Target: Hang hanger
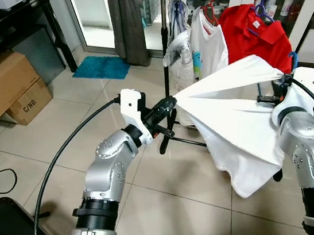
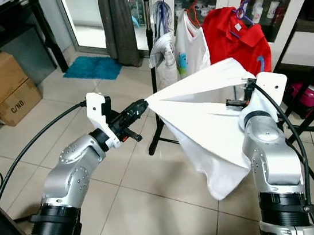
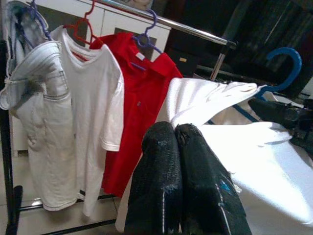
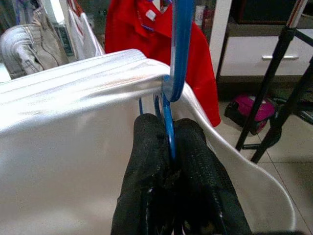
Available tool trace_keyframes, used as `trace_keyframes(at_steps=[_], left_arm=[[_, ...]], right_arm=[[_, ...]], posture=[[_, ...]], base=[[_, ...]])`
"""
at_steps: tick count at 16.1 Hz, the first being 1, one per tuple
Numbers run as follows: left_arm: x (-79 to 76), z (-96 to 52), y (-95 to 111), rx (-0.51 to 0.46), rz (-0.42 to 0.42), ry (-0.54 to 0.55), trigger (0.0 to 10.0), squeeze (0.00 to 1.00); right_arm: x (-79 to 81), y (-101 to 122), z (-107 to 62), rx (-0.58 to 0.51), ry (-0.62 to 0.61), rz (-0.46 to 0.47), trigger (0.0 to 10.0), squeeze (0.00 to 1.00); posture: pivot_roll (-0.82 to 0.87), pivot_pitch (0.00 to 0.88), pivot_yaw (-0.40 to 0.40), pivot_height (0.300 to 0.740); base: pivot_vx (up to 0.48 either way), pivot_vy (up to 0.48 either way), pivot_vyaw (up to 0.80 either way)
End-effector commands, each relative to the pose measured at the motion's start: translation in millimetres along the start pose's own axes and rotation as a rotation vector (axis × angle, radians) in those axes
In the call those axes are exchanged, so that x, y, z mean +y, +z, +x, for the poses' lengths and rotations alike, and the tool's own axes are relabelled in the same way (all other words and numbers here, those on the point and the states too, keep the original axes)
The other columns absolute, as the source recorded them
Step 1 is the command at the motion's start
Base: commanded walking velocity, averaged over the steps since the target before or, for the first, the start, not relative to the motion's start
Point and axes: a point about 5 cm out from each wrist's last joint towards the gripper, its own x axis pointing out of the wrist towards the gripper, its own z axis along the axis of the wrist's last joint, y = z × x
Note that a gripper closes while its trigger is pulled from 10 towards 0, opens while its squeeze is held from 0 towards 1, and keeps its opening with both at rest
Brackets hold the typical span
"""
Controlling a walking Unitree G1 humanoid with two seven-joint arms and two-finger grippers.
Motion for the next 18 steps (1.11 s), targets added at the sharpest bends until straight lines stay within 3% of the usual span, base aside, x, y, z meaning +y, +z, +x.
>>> trace_keyframes(at_steps=[1, 2, 4, 6, 8, 10, 12, 15, 18], left_arm=[[0.5, -1.8, 5, -0.020, 0.020, 0.015, 0.0, 0.00], [-1.5, 0.2, 6, -0.025, 0.016, 0.008, 0.0, 0.00], [-2.7, 5.2, 7, -0.035, 0.019, 0.015, 0.0, 0.00], [-0.9, 7.2, 10, -0.045, 0.025, 0.032, 0.0, 0.00], [4.9, 6.8, 13, -0.055, 0.035, 0.072, 0.0, 0.00], [7.5, 6.2, 13, -0.045, 0.045, 0.080, 0.0, 0.00], [1.3, 6.5, 9, -0.024, 0.044, 0.036, 0.0, 0.00], [-4.5, 7.6, 2, -0.005, 0.038, 0.017, 0.0, 0.00], [-7.9, 8.9, -2, 0.008, 0.035, 0.004, 0.0, 0.00]], right_arm=[[-2.9, 1, 1.9, 0.000, 0.000, 0.021, 10.0, 0.00], [21.4, -6, -2.0, 0.064, 0.205, 0.026, 10.0, 0.00], [62.4, -19, -28.8, 0.101, 0.552, -0.095, 10.0, 0.00], [65.2, -28, -37.7, 0.141, 0.588, -0.117, 10.0, 0.00], [39.8, -35, -30.0, 0.179, 0.448, -0.135, 10.0, 0.00], [-2.6, -28, -12.7, 0.131, 0.123, -0.118, 10.0, 0.00], [-26.0, -15, -4.7, 0.066, -0.068, -0.034, 10.0, 0.00], [-26.1, -2, -0.5, -0.001, -0.146, 0.071, 10.0, 0.00], [-16.4, -1, 1.5, -0.011, -0.137, 0.093, 10.0, 0.00]], posture=[[0.06, 0.000, 0.022, 0.740], [0.05, 0.000, 0.024, 0.740], [0.06, 0.000, 0.023, 0.740], [0.06, 0.000, 0.021, 0.740], [0.05, 0.000, 0.023, 0.740], [0.05, 0.000, 0.026, 0.740], [0.05, 0.000, 0.028, 0.740], [0.05, 0.000, 0.026, 0.740], [0.05, 0.000, 0.021, 0.740]], base=[[0.000, 0.000, 0.00], [0.000, 0.000, 0.00], [0.000, 0.000, 0.00], [0.000, 0.000, 0.00], [0.000, 0.000, 0.00], [0.000, 0.000, 0.00], [0.000, 0.000, 0.00], [0.000, 0.000, 0.00], [0.000, 0.000, 0.00]])
